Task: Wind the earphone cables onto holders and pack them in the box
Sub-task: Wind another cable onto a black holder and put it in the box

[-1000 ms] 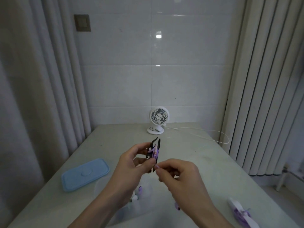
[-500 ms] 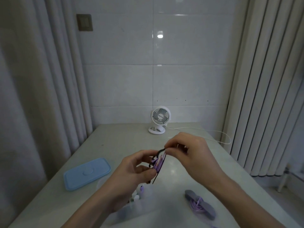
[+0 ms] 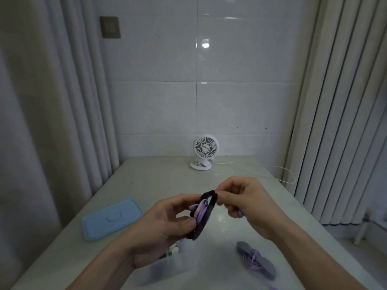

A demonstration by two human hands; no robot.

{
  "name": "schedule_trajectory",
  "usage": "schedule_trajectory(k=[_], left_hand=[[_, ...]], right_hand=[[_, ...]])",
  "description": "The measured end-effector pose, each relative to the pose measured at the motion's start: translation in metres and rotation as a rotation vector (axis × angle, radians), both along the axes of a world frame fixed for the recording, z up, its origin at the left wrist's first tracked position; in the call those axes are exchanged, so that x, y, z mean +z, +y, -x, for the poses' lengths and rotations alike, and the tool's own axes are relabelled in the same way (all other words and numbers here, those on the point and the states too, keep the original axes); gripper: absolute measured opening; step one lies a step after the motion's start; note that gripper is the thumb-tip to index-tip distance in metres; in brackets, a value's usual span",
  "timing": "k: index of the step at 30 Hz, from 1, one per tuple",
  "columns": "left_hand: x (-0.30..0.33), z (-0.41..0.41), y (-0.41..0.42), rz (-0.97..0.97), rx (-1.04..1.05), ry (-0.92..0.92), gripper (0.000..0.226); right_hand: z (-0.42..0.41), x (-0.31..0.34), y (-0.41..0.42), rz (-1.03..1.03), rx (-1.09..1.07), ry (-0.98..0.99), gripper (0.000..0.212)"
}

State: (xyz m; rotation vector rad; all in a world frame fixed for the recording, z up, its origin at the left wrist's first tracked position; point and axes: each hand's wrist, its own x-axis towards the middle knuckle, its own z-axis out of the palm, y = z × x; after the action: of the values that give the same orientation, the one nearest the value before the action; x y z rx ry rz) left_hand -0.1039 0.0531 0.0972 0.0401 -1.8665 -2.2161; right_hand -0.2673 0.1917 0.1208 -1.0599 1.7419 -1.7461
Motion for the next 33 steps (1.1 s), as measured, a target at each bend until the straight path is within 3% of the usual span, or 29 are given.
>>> schedule_trajectory(k=[4, 8, 10, 20, 28, 33], left_hand=[[0.000, 0.005, 0.007, -0.133, 0.039, 0.041, 0.047], [-0.001, 0.010, 0.014, -0.232, 0.116, 0.054, 0.038], [-0.003, 0.013, 0.015, -0.266, 0.152, 0.062, 0.036], [-0.006, 0.014, 0.012, -0.221, 0.338, 0.043, 0.033], [-0.001, 0.002, 0.005, -0.052, 0.469, -0.016, 0.027], [0.000, -0.003, 0.002, -0.081, 0.540, -0.008, 0.026]], right_hand=[[-0.011, -0.022, -0.006, 0.039, 0.033, -0.265, 0.015], [-0.027, -0.038, -0.008, 0.180, 0.089, -0.468, 0.010], [-0.034, -0.043, -0.008, 0.208, 0.073, -0.492, 0.019], [-0.056, -0.045, -0.009, 0.213, -0.081, -0.365, 0.017], [-0.067, -0.039, -0.017, 0.173, -0.017, -0.543, 0.025], [-0.071, -0.038, -0.025, 0.161, 0.054, -0.700, 0.024]])
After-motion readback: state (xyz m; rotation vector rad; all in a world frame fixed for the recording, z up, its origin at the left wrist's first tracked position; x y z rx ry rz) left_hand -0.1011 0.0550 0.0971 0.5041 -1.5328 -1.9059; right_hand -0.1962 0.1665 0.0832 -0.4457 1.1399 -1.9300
